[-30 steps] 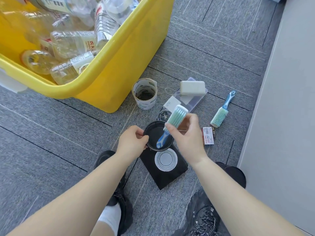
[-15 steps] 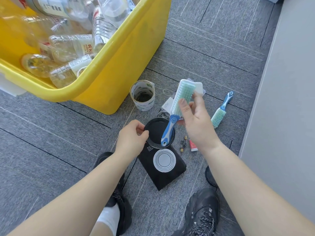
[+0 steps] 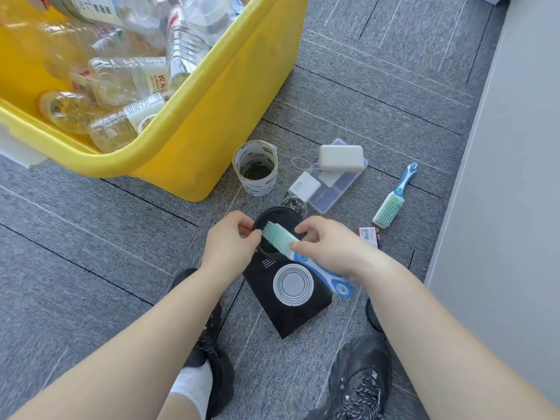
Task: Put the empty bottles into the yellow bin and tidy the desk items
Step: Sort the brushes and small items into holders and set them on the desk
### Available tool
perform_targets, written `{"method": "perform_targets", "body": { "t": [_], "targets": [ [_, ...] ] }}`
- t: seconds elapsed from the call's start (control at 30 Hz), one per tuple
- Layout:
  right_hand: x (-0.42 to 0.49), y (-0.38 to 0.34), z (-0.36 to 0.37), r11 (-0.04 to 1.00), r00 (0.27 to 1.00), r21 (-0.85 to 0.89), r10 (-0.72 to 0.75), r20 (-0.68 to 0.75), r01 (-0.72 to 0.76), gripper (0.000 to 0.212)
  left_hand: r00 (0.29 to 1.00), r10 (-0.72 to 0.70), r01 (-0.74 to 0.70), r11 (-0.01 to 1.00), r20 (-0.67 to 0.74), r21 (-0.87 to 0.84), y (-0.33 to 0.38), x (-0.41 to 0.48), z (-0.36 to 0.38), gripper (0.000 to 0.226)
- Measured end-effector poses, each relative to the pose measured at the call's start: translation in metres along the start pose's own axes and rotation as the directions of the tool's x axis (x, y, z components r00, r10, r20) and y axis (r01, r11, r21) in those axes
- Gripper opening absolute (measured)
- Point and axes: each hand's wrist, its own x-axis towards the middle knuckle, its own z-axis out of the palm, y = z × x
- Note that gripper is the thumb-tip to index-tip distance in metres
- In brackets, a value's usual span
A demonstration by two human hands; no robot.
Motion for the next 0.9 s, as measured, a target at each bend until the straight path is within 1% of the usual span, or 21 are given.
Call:
{"method": "perform_targets", "body": {
  "t": [0.07, 0.1, 0.13, 0.2, 0.27, 0.3, 0.37, 0.4, 0.47, 0.5, 0.63, 0.7, 0.77, 0.9],
  "targets": [
    [0.002, 0.002, -0.008, 1.000, 1.000, -0.024, -0.017, -0.025, 0.017, 0.036, 1.000, -0.011, 0.011, 1.000, 0.010, 0.005, -0.001, 0.000, 0.001, 0.009],
    [0.003, 0.005, -0.013, 1.000, 0.999, -0.006, -0.019, -0.046, 0.019, 0.033, 1.000, -0.019, 0.019, 1.000, 0.012, 0.003, -0.001, 0.000, 0.001, 0.009],
    [0.004, 0.008, -0.020, 0.999, 0.997, 0.040, -0.013, -0.074, 0.016, 0.029, 1.000, -0.024, 0.024, 1.000, 0.016, 0.002, -0.001, -0.001, 0.001, 0.009],
    [0.008, 0.021, -0.031, 0.980, 0.989, 0.197, 0.034, -0.144, -0.005, 0.022, 0.999, -0.023, 0.023, 1.000, 0.022, 0.016, 0.001, -0.001, 0.002, 0.008],
    [0.017, 0.044, -0.037, 0.929, 0.963, 0.366, 0.140, -0.229, -0.048, 0.016, 1.000, -0.015, 0.015, 1.000, 0.026, 0.018, 0.007, -0.001, 0.005, 0.007],
    [0.024, 0.059, -0.038, 0.899, 0.935, 0.432, 0.213, -0.285, -0.074, 0.012, 0.999, -0.010, 0.010, 1.000, 0.031, 0.010, 0.011, 0.000, 0.006, 0.007],
    [0.037, 0.090, -0.037, 0.852, 0.858, 0.503, 0.360, -0.367, -0.143, 0.013, 0.999, 0.009, -0.008, 1.000, 0.038, -0.023, 0.023, 0.002, 0.009, 0.007],
    [0.042, 0.104, -0.037, 0.833, 0.823, 0.520, 0.422, -0.379, -0.188, 0.019, 0.999, 0.021, -0.019, 0.999, 0.042, -0.043, 0.031, 0.004, 0.011, 0.007],
    [0.052, 0.126, -0.037, 0.799, 0.764, 0.538, 0.517, -0.386, -0.269, 0.034, 0.998, 0.041, -0.037, 0.996, 0.049, -0.081, 0.047, 0.011, 0.017, 0.008],
    [0.058, 0.134, -0.038, 0.795, 0.742, 0.532, 0.539, -0.398, -0.293, 0.041, 0.997, 0.047, -0.041, 0.994, 0.055, -0.104, 0.055, 0.015, 0.020, 0.008],
    [0.082, 0.151, -0.051, 0.818, 0.657, 0.452, 0.563, -0.501, -0.357, 0.056, 0.996, 0.047, -0.036, 0.991, 0.081, -0.129, 0.082, 0.031, 0.031, 0.008],
    [0.096, 0.157, -0.060, 0.798, 0.634, 0.476, 0.591, -0.498, -0.371, 0.059, 0.994, 0.032, -0.017, 0.990, 0.105, -0.142, 0.090, 0.040, 0.036, 0.008],
    [0.108, 0.160, -0.068, 0.777, 0.628, 0.491, 0.617, -0.474, -0.393, 0.060, 0.992, 0.018, 0.001, 0.989, 0.124, -0.145, 0.095, 0.047, 0.041, 0.008],
    [0.122, 0.161, -0.076, 0.775, 0.612, 0.453, 0.628, -0.480, -0.440, 0.050, 0.991, -0.001, 0.015, 0.995, 0.133, -0.099, 0.095, 0.057, 0.043, 0.007]
  ]
}}
